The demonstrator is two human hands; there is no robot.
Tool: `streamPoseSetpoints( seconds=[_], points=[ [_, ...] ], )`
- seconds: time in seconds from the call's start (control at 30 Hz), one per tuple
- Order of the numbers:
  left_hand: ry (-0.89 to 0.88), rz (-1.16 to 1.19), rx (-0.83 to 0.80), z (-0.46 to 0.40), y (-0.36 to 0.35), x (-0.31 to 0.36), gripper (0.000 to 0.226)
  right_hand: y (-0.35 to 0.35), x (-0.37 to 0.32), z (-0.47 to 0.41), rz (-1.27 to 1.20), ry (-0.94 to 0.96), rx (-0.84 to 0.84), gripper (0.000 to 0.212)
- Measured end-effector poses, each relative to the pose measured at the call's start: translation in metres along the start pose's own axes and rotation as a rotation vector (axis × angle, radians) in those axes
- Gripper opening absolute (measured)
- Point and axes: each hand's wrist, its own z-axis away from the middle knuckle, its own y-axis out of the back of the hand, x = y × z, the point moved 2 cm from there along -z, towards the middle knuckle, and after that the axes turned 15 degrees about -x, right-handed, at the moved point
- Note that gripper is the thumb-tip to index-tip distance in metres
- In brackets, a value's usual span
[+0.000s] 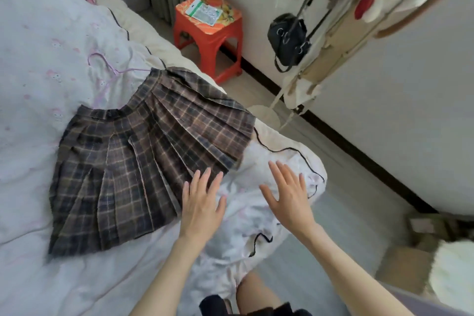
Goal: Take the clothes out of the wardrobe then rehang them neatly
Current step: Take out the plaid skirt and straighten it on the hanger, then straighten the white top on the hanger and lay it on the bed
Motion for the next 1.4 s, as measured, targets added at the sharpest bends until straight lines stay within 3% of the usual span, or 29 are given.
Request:
streamPoseSetpoints(
  seconds=[0.13,0.37,0.5,0.6,0.73,0.83,0.93,1.07,1.4],
  points=[
    [-0.187,-0.099,-0.118,0.014,-0.024,0.062,0.05,-0.001,0.046,0.075,-0.08,-0.159,0.096,0.072],
    [-0.56,-0.158,-0.148,0.025,-0.05,0.174,0.048,0.009,0.13,0.202,-0.169,-0.505,0.331,0.064],
    [-0.733,-0.196,-0.251,0.045,-0.088,0.244,0.047,0.004,0.171,0.288,-0.274,-0.689,0.453,0.069],
    [-0.834,-0.229,-0.348,0.074,-0.125,0.301,0.047,-0.009,0.199,0.357,-0.342,-0.817,0.495,0.075],
    [-1.006,-0.295,-0.397,0.124,-0.169,0.383,0.049,-0.026,0.24,0.454,-0.407,-0.998,0.548,0.066],
    [-1.127,-0.322,-0.43,0.167,-0.205,0.435,0.05,-0.037,0.266,0.519,-0.421,-1.097,0.676,0.078],
    [-1.232,-0.332,-0.508,0.21,-0.244,0.478,0.049,-0.05,0.281,0.58,-0.439,-1.209,0.768,0.071],
    [-1.406,-0.391,-0.587,0.252,-0.282,0.539,0.047,-0.063,0.298,0.656,-0.401,-1.342,0.802,0.064],
    [-1.694,-0.397,-0.733,0.33,-0.371,0.688,0.046,-0.03,0.369,0.787,-0.347,-1.546,0.845,0.072]
  ],
)
